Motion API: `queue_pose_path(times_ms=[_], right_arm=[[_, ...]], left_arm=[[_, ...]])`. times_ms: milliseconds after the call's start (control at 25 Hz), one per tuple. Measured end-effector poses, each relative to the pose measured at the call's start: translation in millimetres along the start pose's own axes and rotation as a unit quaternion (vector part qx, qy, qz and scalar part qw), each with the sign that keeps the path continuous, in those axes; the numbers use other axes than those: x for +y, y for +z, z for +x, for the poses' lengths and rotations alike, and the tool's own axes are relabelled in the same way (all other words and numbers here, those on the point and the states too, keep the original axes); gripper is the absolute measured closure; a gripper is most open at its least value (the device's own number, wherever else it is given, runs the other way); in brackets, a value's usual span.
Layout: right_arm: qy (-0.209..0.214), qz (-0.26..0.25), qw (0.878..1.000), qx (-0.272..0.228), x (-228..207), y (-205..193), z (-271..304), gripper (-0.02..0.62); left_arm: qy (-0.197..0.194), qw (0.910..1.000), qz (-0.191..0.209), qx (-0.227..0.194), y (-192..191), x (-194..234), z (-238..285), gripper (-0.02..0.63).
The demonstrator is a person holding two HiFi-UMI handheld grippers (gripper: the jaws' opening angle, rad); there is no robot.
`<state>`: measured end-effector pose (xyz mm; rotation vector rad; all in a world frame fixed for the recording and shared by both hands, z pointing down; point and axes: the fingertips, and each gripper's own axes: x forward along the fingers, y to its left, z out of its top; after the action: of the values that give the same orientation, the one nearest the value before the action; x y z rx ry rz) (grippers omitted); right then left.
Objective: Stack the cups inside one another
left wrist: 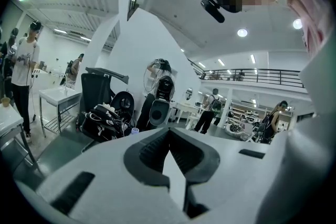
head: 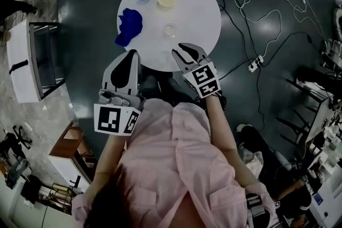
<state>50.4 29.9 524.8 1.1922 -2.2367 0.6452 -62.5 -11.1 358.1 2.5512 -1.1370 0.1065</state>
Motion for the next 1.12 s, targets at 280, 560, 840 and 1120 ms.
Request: queue_pose_path(times_ms=[280,560,840,1120], right_arm=[[0.022,0.021,0.997,0.076,9.2,-42.9,27.2,0.491],[0.032,0.056,0.988,0.137,11.1,-77.0,44.2,0.488],[0.034,0.098,0.981,0.165,11.2,-88.8,57.6,0.488],[0.03,0.109,0.973,0.2,12.4,-103.3,65.9,0.489]], left_arm=[[-0.002,1.0,-0.001,0.001,0.3,2.5,2.3,0.591],[-0.004,1.0,-0.003,0.001,0.8,2.9,5.1,0.591],[-0.002,1.0,-0.005,0.004,1.4,5.1,3.3,0.591],[-0.002,0.9999,-0.008,0.006,0.6,8.7,5.3,0.591]])
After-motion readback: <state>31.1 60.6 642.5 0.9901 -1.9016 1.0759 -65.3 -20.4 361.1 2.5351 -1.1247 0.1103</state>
